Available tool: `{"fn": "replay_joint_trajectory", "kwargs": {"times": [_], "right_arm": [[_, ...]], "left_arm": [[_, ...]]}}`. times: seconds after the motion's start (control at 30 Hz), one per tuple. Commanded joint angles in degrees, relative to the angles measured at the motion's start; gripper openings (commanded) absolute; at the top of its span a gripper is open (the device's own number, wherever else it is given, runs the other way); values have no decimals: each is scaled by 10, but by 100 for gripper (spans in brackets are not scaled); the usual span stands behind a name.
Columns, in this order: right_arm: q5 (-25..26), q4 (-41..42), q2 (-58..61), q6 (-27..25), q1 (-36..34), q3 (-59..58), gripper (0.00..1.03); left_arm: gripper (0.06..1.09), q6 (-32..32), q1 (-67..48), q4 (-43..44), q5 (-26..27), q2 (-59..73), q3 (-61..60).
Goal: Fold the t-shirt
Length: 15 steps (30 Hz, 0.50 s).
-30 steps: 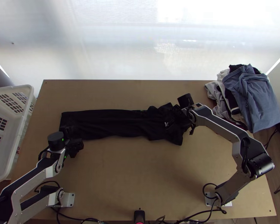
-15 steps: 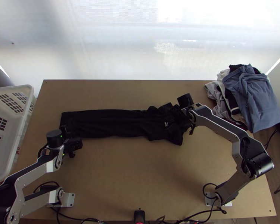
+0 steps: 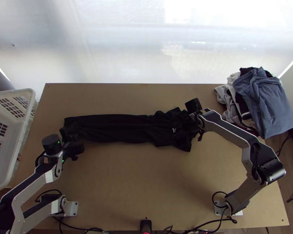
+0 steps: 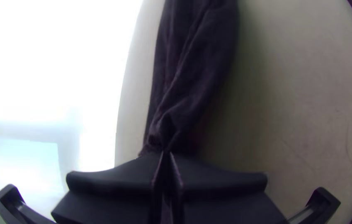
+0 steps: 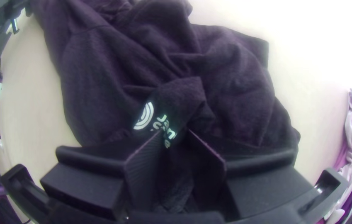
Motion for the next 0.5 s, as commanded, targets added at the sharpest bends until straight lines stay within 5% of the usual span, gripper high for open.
{"fn": "replay_joint_trajectory", "kwargs": {"times": [0.0, 0.47], "right_arm": [[-1, 0, 3, 0, 6, -1, 30], [-1, 1, 18, -3, 38, -4, 24]], "left_arm": [[10, 2, -6, -13, 23, -62, 28], [10, 19, -223, -35, 13, -89, 57]]}}
